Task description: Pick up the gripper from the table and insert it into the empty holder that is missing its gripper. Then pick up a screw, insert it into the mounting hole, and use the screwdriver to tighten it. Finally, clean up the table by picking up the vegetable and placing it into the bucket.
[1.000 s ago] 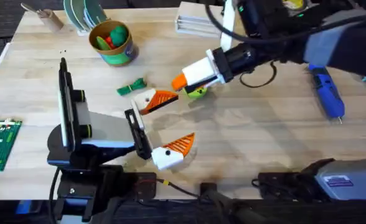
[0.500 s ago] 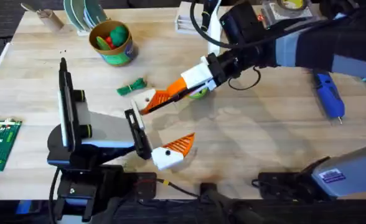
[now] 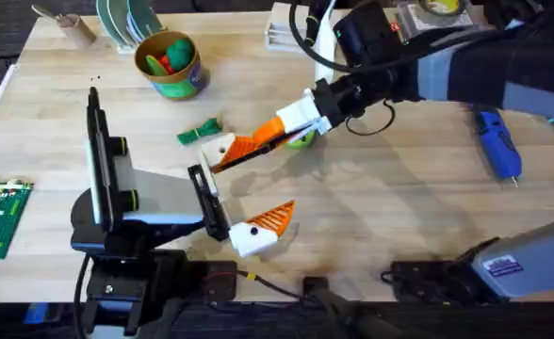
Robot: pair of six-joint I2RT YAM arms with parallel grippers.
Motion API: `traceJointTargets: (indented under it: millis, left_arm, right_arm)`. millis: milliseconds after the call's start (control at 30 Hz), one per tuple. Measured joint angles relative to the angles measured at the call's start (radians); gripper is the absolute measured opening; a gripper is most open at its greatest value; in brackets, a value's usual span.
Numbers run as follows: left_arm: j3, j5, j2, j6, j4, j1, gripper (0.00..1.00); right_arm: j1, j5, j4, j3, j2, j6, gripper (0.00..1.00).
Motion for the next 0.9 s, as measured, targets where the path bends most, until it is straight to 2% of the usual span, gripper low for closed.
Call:
traceJointTargets:
  millis: [600,800,900]
  left_arm:
    - [0.0,-0.015,0.0,0.0,-0.002,0.002,0.993]
    - [0.0,-0.018,0.0,0.0,-0.003,0.002,0.993]
    - [0.0,-0.016,0.0,-0.001,-0.003,0.002,0.992]
  right_arm:
    - [0.014,0.031,0.035,0.0,0.0,0.009,0.013]
    - [0.015,0.028,0.036,0.0,0.0,0.016,0.195]
    - [0.017,0.025,0.033,0.0,0.0,0.016,0.251]
